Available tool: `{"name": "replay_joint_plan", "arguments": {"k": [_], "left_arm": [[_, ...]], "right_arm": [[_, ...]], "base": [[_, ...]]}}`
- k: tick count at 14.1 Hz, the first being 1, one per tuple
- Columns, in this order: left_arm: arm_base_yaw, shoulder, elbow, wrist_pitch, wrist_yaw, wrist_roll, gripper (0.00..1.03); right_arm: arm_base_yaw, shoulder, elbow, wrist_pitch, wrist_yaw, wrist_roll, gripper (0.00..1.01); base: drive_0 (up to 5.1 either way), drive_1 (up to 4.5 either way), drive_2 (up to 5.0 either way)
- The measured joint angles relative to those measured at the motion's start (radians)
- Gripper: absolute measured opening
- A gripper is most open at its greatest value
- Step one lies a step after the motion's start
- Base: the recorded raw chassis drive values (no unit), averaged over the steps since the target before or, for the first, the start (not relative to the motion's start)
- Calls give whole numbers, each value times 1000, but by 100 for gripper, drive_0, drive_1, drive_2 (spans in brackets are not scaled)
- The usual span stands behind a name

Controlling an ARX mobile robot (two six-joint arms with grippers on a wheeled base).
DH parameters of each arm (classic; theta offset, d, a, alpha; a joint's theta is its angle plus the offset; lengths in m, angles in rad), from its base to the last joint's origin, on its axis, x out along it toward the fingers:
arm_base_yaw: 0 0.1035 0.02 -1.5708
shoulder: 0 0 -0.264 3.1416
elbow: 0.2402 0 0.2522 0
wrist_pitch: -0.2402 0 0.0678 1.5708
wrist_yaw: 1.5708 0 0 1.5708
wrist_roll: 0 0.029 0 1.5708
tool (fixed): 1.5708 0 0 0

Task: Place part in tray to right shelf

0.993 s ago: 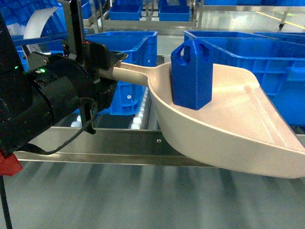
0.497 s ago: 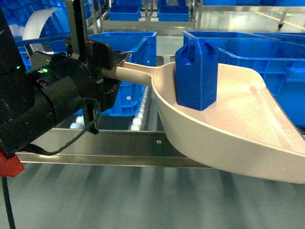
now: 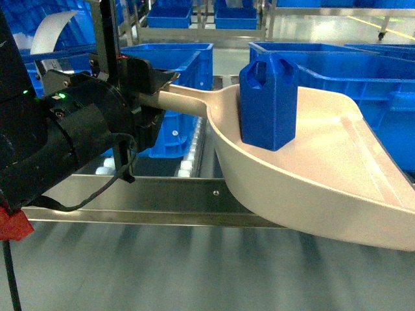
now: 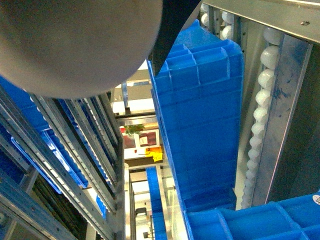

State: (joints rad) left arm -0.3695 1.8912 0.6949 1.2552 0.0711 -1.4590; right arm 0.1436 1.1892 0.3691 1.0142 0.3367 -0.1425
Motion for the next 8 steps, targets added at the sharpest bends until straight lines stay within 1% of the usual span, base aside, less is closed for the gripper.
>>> {"name": "replay_joint_plan", "arguments": {"k": [6,8], "left_arm": [[0,0,0,0,0,0,13],[0,0,0,0,0,0,13]], "right_arm": [[0,0,0,0,0,0,98],[0,0,0,0,0,0,98]], "base": [[-172,-172,-172],[0,0,0]]}}
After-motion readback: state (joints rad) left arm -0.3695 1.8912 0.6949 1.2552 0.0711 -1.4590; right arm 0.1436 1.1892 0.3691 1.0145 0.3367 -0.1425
